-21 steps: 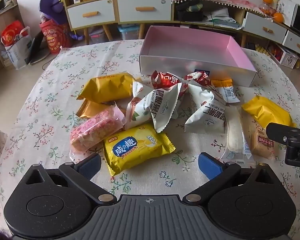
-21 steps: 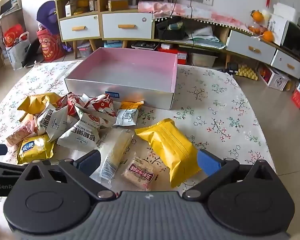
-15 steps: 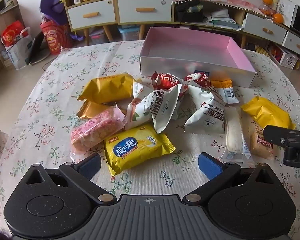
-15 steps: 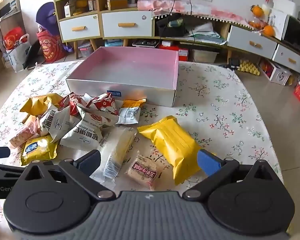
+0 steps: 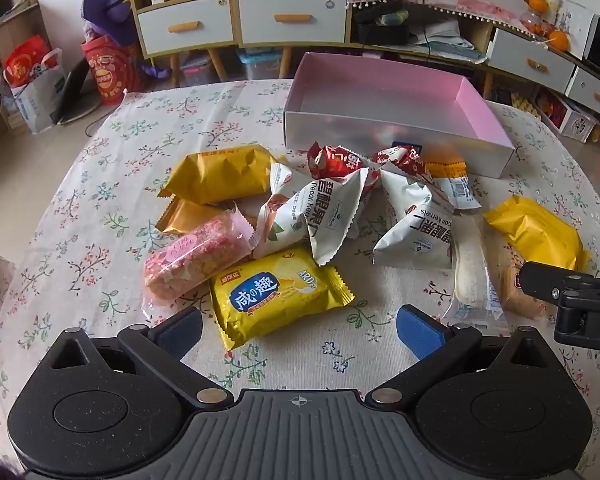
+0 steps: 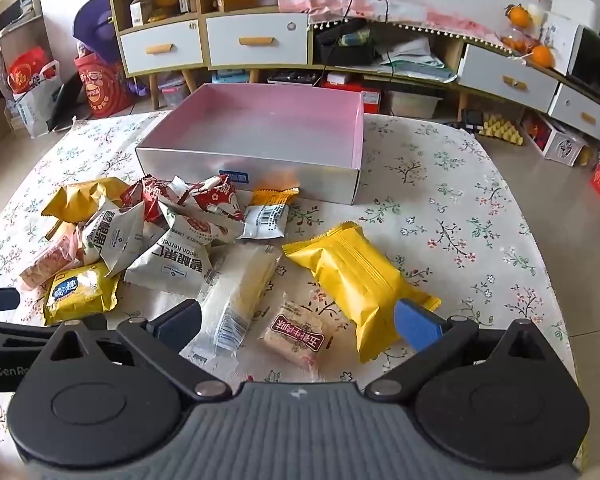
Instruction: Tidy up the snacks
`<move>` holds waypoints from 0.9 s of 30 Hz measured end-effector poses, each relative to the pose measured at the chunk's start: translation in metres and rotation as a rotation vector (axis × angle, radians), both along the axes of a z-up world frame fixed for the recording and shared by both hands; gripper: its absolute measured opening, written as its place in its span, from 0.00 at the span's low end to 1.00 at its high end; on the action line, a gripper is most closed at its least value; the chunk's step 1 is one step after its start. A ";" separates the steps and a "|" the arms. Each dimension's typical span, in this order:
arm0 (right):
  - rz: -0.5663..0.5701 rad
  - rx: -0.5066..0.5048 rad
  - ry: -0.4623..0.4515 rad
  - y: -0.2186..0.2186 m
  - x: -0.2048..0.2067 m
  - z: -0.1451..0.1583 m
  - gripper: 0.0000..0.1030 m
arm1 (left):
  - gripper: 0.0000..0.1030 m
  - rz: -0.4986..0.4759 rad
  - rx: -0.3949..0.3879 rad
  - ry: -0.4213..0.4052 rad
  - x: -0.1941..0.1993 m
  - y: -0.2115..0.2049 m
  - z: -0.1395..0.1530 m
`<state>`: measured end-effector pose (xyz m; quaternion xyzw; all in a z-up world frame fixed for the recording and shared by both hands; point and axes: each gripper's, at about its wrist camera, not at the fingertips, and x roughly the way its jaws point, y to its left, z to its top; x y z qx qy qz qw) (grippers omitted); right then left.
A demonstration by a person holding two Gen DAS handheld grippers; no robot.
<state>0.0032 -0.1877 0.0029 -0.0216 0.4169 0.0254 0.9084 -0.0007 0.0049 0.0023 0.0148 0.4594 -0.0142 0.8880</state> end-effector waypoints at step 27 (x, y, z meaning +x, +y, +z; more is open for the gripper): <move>-0.010 0.007 0.011 -0.003 0.001 0.000 1.00 | 1.00 -0.003 -0.003 0.005 0.000 -0.001 -0.001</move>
